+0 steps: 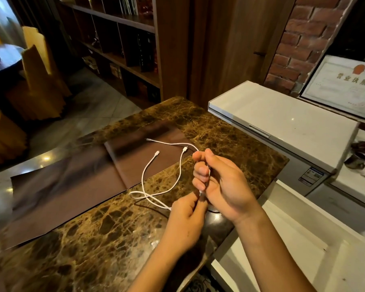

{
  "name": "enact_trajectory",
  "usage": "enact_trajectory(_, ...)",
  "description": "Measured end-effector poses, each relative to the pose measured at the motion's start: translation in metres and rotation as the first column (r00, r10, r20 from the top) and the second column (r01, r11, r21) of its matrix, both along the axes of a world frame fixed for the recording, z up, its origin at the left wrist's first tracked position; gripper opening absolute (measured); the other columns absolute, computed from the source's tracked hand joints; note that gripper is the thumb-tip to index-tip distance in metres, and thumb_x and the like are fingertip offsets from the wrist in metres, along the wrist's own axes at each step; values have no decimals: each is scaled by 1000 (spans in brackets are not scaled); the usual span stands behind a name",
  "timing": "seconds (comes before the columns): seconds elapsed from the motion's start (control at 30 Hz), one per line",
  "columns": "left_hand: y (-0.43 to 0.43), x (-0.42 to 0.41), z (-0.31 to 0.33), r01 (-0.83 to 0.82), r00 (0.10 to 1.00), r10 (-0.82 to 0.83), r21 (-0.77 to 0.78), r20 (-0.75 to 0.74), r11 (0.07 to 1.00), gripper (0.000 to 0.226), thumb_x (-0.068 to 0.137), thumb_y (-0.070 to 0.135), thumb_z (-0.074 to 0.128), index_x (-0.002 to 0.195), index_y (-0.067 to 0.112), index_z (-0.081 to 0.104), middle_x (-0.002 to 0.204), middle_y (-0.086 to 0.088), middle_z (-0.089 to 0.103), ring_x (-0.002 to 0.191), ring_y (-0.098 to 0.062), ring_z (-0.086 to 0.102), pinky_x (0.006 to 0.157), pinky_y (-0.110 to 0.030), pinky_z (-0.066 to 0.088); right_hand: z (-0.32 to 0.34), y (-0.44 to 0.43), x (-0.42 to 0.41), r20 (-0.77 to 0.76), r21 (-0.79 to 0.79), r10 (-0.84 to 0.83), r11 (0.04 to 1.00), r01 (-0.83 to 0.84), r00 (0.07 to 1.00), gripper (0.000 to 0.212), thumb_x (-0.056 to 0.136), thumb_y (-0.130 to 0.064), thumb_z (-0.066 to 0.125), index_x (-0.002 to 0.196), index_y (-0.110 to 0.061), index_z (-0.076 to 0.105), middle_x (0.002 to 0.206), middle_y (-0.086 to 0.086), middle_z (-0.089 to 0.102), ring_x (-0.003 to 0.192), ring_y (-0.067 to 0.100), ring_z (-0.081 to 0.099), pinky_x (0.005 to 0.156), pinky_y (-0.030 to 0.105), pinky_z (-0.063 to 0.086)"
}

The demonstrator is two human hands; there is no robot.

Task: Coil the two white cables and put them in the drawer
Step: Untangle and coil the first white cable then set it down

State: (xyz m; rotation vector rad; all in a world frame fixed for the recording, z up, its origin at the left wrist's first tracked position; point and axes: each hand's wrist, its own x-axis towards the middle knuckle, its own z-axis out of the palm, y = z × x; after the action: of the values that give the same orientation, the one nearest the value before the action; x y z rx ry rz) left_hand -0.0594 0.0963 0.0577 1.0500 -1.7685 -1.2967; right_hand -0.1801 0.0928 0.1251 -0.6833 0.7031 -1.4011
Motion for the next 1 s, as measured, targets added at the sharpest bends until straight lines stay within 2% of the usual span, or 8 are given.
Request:
enact_trajectory(0.17, 4, 7, 11, 64, 980, -32, -162, 197, 985, 34, 105, 30, 50, 76, 14, 59, 65, -5, 60, 56, -17, 53, 56, -34, 42, -15, -7, -6, -165, 38, -73, 996, 80, 984, 32, 105, -30, 45, 104, -5, 65, 66, -1, 51, 57, 8, 44, 52, 24, 39)
enact_trajectory(0.37, 3, 17, 27, 200, 890, -58, -271, 453, 942, 36, 103, 45, 44, 79, 22, 59, 60, 2, 58, 59, -14, 55, 61, -37, 47, -31, -9, -10, -303, 33, -90, 994, 105, 949, 34, 99, -36, 49, 99, -8, 69, 66, -2, 53, 57, 9, 46, 51, 25, 41)
enact_trajectory(0.5, 1, 23, 35, 260, 829, -30, -338, 558, 904, 36, 100, 51, 42, 80, 26, 59, 57, 7, 54, 53, -9, 48, 58, -34, 49, -39, -5, -12, -342, 72, -62, 993, 92, 938, 34, 106, -31, 46, 95, -11, 71, 69, -2, 56, 57, 10, 47, 50, 22, 43)
enact_trajectory(0.63, -8, 26, 44, 303, 793, 26, -431, 609, 850, 41, 96, 57, 44, 74, 27, 59, 55, 7, 55, 50, -7, 49, 52, -28, 46, -46, 4, -8, -389, 115, 22, 993, 25, 921, 35, 107, -33, 45, 93, -15, 72, 72, -1, 58, 60, 8, 49, 50, 20, 42)
enact_trajectory(0.77, -22, 29, 54, 364, 765, 44, -488, 643, 793, 42, 92, 61, 45, 74, 29, 66, 56, 9, 58, 52, -4, 53, 56, -27, 50, -53, 12, -1, -465, 123, 57, 992, 1, 883, 39, 98, -49, 50, 93, -19, 75, 79, 2, 65, 76, 15, 61, 68, 26, 51)
enact_trajectory(0.83, -29, 31, 60, 397, 768, 27, -509, 640, 764, 44, 92, 62, 48, 68, 28, 63, 55, 10, 58, 50, -4, 50, 52, -25, 47, -55, 14, 0, -414, 130, 65, 991, -12, 908, 45, 97, -56, 50, 93, -19, 75, 79, 3, 66, 77, 15, 63, 66, 26, 50)
enact_trajectory(0.9, -37, 31, 66, 410, 793, -10, -521, 609, 749, 49, 94, 61, 49, 66, 25, 65, 54, 8, 59, 49, -6, 51, 51, -27, 45, -57, 16, 1, -302, 112, 81, 992, -49, 950, 48, 102, -55, 45, 87, -23, 77, 76, -1, 69, 74, 11, 65, 64, 24, 50)
enact_trajectory(1.0, -51, 28, 74, 368, 861, -61, -536, 504, 759, 53, 98, 53, 53, 61, 18, 65, 49, 2, 55, 47, -11, 51, 51, -32, 43, -61, 20, 4, -248, 162, 80, 986, -40, 966, 39, 97, -52, 48, 91, -19, 69, 75, 2, 66, 68, 10, 61, 60, 28, 46)
